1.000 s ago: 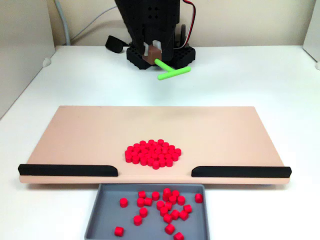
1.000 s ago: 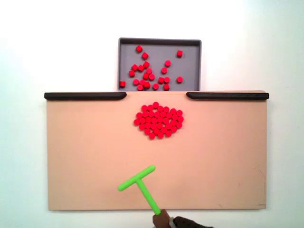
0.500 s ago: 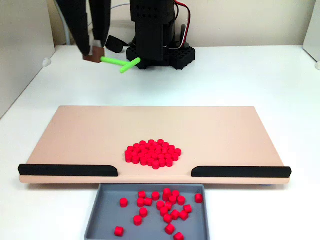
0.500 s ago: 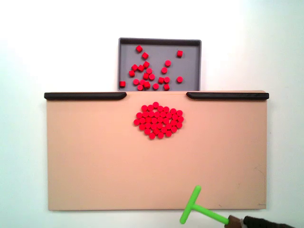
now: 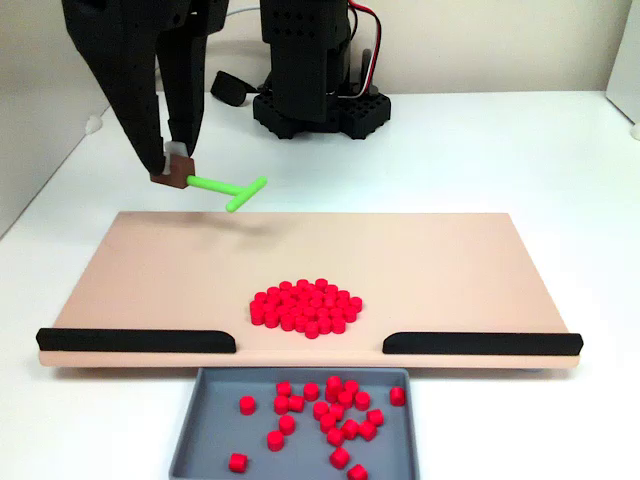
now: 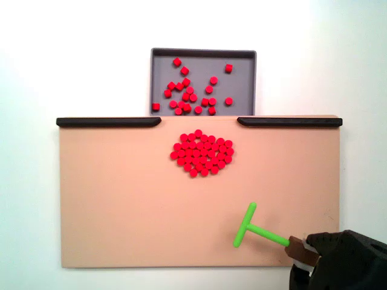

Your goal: Gather the right side granules

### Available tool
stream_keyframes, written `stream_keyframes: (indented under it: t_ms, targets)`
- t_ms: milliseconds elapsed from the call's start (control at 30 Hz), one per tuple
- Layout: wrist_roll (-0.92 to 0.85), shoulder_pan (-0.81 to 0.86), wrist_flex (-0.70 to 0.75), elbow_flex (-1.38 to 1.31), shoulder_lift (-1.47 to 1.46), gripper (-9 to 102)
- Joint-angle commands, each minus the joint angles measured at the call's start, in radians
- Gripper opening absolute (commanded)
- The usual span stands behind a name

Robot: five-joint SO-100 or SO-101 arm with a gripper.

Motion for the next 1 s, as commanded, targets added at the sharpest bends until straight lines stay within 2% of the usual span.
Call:
stream_keyframes:
  t_ms: [0, 600, 967]
  targets:
    - [-0.028, 0.000, -0.002, -0.064, -0.020, 0]
    - [-0.247, 0.020, -0.003, -0.238, -0.187, 0]
    - [-0.301, 0.012, -0.077, -0.264, -0.252, 0]
